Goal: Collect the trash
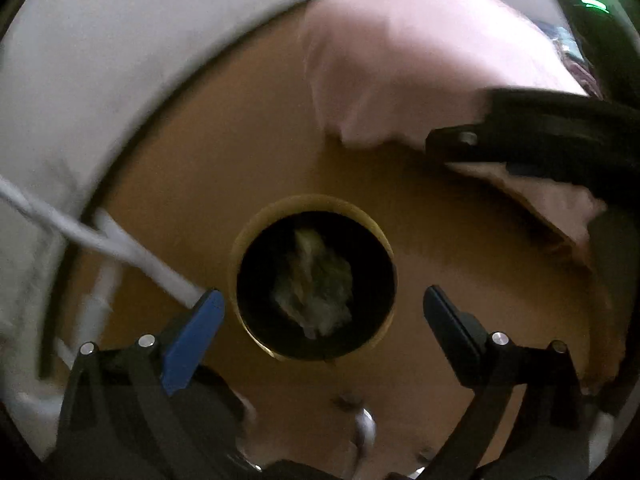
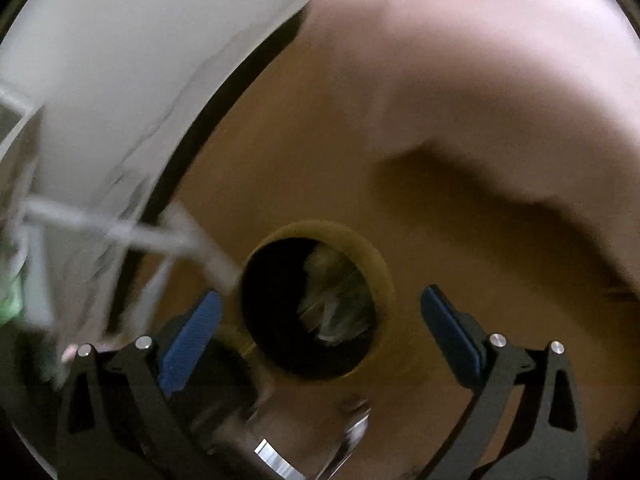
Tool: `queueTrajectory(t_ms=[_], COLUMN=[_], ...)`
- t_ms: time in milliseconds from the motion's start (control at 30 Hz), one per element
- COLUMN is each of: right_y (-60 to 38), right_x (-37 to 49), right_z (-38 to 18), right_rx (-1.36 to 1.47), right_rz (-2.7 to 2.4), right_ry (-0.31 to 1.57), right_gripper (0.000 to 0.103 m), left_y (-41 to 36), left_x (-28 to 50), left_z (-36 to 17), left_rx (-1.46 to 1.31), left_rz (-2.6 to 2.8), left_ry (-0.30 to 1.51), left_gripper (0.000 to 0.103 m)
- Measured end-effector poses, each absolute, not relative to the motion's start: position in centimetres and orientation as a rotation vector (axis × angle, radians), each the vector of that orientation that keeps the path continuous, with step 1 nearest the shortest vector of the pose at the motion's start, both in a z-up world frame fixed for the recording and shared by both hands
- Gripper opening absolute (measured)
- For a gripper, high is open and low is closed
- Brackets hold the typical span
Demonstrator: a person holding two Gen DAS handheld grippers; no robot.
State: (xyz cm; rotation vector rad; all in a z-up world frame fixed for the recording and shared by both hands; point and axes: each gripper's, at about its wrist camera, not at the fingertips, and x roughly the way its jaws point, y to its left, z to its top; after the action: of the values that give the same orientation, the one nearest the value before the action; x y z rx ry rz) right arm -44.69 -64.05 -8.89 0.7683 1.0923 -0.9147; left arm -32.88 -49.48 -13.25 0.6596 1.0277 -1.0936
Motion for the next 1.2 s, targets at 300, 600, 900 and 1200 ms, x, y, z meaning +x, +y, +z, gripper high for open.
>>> queueTrajectory(t_ms=[300,600,900,1200], right_y=[-54.3,-35.6,-24.1,-22.9], right_x=[-37.6,-18.1,-11.1,-8.7], right_z=[10.3,13.2,11.1,9.9], right_rx=[0.348,0.221,0.079,0.018], right_rz=[-0.946,-0.339,-0.11,-0.187], right_ry=[0.55,0.561,0.596,0.564], right_gripper=[0.097,0.097,0.097,0.097], left_y=[-36.2,-15.1,-4.4,-2.5], left_x=[-27.3,-15.3,-10.2,-6.1], left_z=[10.3,13.6,10.7,9.0], left_rx=[0.275,0.155,0.088,0.081], left_rz=[-0.879,-0.173,0.099,0.071], left_ry=[0.445,0.504,0.616,0.639], left_gripper=[0.097,0.097,0.097,0.097])
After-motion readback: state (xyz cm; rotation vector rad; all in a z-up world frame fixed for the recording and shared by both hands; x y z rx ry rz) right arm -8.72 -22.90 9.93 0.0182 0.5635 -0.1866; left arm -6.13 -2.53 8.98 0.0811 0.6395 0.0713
